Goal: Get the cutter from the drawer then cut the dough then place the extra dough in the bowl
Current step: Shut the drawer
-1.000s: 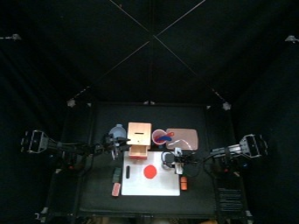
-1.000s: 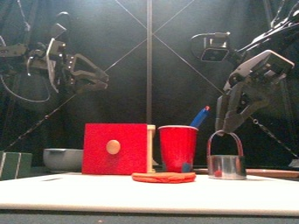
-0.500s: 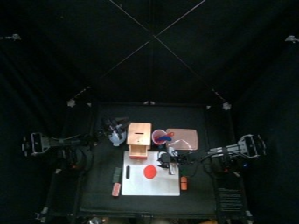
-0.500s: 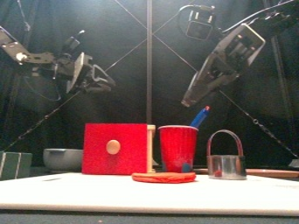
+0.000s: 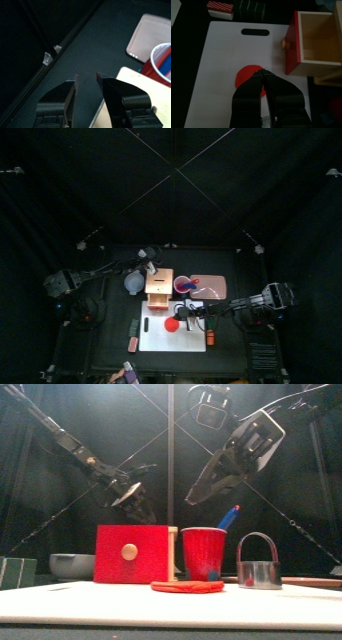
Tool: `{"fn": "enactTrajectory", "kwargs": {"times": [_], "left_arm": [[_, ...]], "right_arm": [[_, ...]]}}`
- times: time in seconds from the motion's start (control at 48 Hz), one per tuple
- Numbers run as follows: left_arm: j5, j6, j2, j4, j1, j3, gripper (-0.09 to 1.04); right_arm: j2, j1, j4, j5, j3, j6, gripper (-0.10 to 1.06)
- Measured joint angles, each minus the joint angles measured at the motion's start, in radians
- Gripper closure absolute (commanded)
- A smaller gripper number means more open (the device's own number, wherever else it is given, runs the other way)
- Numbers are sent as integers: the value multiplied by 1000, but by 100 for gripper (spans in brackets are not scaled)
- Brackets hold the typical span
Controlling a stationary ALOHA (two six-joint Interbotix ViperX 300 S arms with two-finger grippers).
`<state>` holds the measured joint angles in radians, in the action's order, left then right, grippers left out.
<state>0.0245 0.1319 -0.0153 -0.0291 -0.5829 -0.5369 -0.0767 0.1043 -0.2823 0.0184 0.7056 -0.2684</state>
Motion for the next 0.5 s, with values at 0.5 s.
{"fn": "enactTrajectory", "kwargs": {"times": [0.5], "left_arm": [[267,2,-132,118,-14,152,38]], "right_arm": [[270,2,-83,-67,-218,2,78]]}}
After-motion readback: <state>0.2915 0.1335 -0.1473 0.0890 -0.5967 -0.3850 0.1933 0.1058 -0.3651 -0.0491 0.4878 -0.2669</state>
